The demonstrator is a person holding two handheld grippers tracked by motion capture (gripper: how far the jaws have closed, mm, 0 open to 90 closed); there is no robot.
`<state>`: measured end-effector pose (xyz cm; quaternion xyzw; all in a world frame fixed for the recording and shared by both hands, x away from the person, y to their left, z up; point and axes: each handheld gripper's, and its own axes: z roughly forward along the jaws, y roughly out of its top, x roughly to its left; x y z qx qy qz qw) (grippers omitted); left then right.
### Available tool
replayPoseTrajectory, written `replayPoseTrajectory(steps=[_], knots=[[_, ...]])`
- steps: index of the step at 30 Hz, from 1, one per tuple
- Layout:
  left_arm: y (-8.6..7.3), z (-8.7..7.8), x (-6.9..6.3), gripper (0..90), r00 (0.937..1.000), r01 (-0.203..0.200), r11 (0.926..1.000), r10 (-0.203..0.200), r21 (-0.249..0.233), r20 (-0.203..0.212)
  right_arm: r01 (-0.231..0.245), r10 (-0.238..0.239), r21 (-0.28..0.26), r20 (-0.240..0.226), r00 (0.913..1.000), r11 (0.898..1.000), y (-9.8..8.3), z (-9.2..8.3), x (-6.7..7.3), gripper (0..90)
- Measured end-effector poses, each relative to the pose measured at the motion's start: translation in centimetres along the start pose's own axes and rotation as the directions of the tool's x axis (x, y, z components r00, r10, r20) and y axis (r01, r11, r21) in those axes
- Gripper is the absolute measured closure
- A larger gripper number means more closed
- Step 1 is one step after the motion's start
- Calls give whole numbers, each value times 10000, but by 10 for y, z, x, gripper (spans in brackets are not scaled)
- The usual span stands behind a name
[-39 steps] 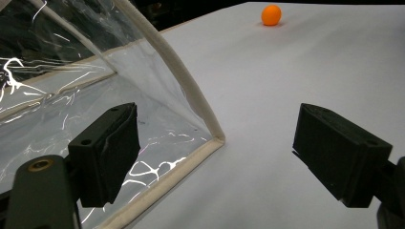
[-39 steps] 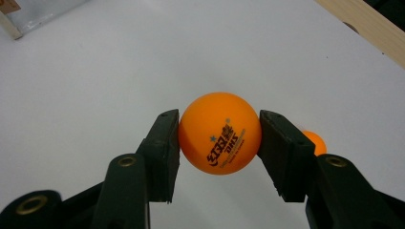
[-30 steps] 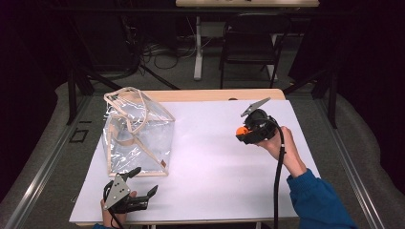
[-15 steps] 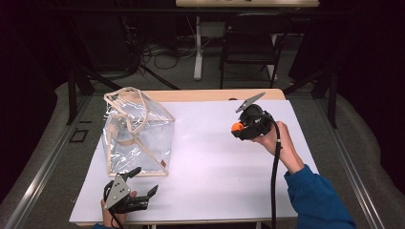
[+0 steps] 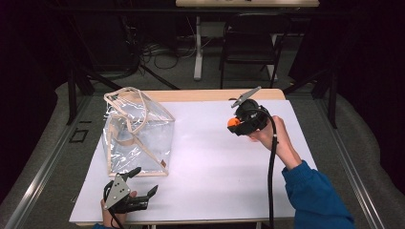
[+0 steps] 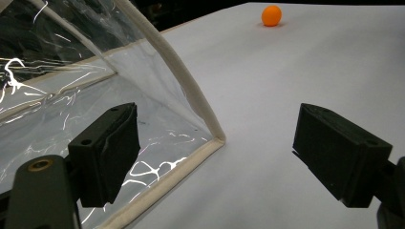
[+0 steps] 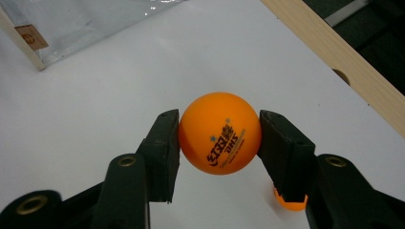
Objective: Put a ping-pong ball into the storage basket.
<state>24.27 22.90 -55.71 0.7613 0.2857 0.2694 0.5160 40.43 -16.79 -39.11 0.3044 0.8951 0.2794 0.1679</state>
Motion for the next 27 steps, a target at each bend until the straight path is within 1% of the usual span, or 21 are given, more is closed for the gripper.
replayPoseTrajectory(steps=[6, 9, 21, 25, 27], knots=[[0, 0, 0, 159, 10000, -3, 10000, 3, 5, 27, 136, -136, -137, -4, 9999, 9998, 9, 2, 3, 506], [0, 0, 0, 158, 10000, -80, 10000, 80, 30, 24, 186, -186, -189, -19, 9998, 9996, 12, 3, 4, 506], [0, 0, 0, 158, 10000, -45, 10000, 45, 31, 54, 458, -461, -209, -147, 9988, 9987, 31, 8, 10, 506], [0, 0, 0, 158, 9999, -110, 9999, 110, -10, 38, 509, -515, -293, -200, 9985, 9983, 37, 10, 12, 505], [0, 0, -1, 158, 10000, -69, 10000, 69, -9, 49, 572, -579, -331, -205, 9981, 9978, 39, 11, 14, 506]])
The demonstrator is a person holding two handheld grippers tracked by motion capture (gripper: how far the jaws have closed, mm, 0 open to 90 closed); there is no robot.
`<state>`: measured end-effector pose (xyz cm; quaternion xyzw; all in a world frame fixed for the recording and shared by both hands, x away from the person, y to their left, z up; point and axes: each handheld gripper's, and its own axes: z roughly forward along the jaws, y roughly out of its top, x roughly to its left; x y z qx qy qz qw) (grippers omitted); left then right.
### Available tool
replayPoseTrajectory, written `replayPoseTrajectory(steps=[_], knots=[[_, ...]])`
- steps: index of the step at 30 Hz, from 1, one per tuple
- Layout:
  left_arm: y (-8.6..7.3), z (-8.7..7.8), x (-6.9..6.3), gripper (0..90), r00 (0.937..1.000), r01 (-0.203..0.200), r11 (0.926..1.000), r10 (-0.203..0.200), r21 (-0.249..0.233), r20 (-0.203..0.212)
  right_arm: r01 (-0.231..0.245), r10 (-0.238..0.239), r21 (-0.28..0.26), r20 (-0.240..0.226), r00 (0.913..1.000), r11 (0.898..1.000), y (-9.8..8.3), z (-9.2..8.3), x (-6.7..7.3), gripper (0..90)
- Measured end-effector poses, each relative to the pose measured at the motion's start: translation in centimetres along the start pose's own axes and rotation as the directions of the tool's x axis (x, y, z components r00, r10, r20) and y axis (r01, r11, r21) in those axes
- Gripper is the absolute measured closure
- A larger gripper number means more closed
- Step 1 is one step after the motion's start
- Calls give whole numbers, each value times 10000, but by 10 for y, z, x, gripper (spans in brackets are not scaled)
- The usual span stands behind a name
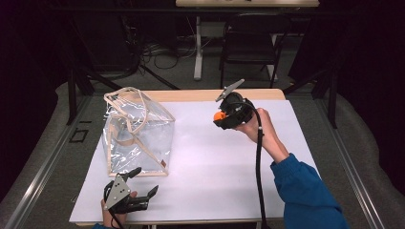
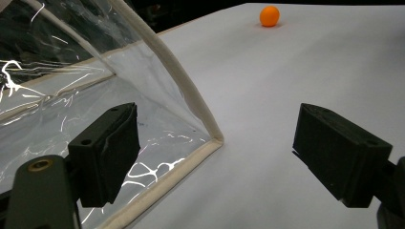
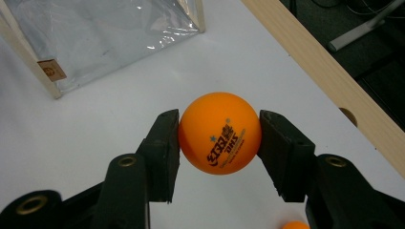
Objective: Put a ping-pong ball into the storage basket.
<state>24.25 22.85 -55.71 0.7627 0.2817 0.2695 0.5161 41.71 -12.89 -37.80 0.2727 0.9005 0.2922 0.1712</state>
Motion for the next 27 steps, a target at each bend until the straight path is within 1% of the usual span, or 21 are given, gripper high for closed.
replayPoseTrajectory(steps=[8, 21, 24, 27], knots=[[0, 0, 0, 158, 10000, -15, 10000, 15, 35, 8, 87, -88, -83, -111, 9999, 9999, 10, 6, 4, 506], [0, 0, 0, 158, 10000, -23, 10000, 23, 18, 24, 353, -361, -293, -278, 9990, 9989, 27, 15, 12, 506], [0, -1, 0, 158, 10000, -28, 10000, 28, -24, -43, 380, -391, -323, -337, 9987, 9988, 30, 17, 13, 506], [0, -1, 1, 158, 10000, -11, 10000, 11, -4, 9, 418, -431, -381, -351, 9985, 9984, 33, 18, 14, 506]])
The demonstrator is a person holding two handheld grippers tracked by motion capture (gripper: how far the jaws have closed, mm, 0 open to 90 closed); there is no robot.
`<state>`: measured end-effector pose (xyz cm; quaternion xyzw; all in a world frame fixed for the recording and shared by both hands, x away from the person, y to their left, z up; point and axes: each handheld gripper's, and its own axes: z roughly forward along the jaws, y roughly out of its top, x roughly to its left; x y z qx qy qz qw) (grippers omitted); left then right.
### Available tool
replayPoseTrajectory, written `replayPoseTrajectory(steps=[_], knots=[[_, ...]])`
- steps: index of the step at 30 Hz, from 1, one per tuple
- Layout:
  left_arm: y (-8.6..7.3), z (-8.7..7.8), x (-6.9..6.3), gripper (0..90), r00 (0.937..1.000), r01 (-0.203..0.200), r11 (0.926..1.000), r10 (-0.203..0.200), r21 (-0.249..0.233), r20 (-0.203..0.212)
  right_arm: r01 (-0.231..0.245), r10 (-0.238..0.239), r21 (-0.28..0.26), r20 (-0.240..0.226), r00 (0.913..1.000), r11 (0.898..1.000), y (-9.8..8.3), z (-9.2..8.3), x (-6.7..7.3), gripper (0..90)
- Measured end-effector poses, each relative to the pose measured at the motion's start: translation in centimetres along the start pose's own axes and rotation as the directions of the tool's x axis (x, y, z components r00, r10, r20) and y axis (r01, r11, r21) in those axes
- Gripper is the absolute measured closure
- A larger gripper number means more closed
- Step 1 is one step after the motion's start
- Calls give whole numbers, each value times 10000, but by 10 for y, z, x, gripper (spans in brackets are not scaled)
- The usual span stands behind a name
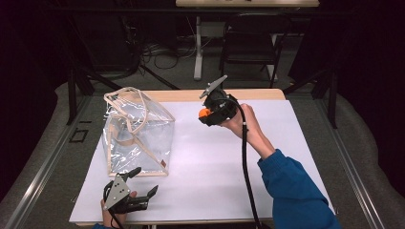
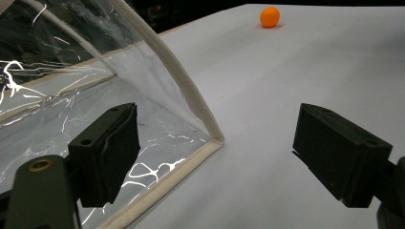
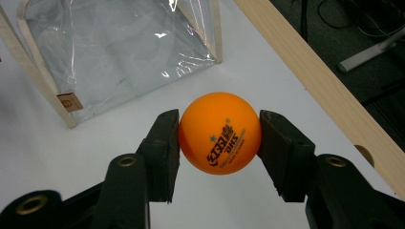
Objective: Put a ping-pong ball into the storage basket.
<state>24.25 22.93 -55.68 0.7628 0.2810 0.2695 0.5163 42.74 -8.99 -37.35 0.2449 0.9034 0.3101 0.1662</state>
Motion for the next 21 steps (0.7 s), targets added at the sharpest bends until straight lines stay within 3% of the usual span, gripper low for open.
replayPoseTrajectory(steps=[21], knots=[[0, 0, 0, 158, 10000, -6, 10000, 6, -18, -13, 196, -199, -311, -91, 9998, 9993, 17, 3, 8, 506]])
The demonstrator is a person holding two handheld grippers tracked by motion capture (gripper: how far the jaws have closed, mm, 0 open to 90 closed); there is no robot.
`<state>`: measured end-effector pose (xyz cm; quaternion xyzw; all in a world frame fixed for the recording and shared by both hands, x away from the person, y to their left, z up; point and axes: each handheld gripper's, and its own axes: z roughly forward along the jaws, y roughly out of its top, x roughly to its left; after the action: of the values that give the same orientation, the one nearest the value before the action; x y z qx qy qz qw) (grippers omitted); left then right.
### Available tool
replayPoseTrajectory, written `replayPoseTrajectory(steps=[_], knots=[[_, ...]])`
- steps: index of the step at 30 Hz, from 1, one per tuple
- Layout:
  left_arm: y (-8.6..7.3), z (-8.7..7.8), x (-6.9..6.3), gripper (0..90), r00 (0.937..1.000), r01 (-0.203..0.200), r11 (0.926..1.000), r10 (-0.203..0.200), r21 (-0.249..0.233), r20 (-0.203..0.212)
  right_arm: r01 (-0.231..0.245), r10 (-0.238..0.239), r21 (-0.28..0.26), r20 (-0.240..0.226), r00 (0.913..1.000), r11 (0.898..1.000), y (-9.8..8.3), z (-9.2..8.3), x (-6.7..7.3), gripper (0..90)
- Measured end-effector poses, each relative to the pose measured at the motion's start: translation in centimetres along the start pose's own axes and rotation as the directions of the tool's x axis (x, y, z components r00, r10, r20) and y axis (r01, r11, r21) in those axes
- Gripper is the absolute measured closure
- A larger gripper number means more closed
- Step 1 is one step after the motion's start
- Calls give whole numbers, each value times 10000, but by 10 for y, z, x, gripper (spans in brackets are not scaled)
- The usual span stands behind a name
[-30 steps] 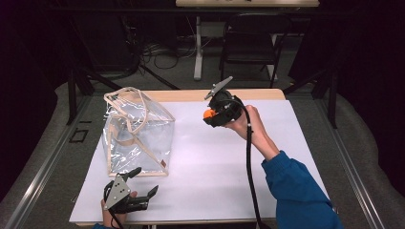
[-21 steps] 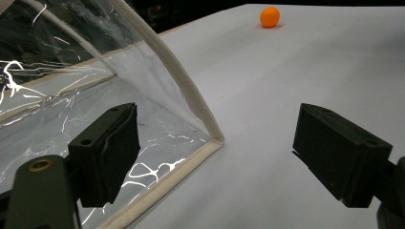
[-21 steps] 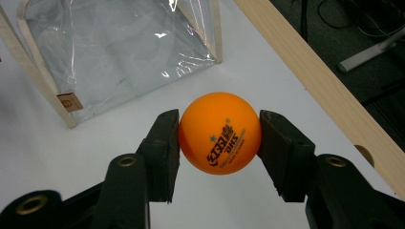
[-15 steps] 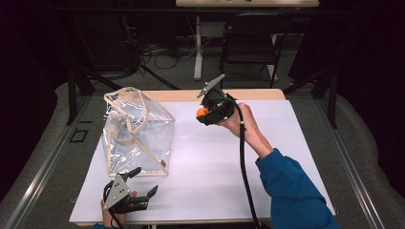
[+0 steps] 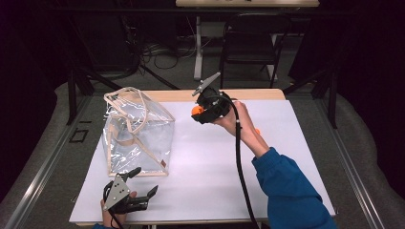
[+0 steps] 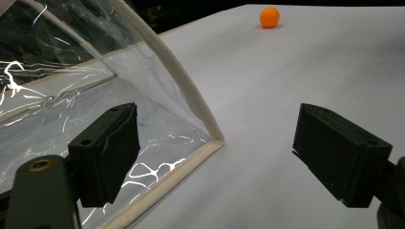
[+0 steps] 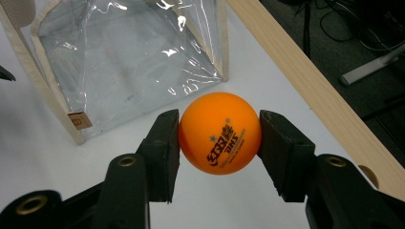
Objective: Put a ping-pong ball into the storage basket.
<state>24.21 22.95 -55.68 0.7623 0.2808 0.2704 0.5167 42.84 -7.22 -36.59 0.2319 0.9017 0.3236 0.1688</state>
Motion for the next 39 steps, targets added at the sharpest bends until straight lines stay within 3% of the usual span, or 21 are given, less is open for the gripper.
replayPoseTrajectory(steps=[39], knots=[[0, -1, 0, 158, 10000, -7, 10000, 7, -49, -28, 195, -203, -899, -90, 9998, 9958, 25, 11, 15, 505]])
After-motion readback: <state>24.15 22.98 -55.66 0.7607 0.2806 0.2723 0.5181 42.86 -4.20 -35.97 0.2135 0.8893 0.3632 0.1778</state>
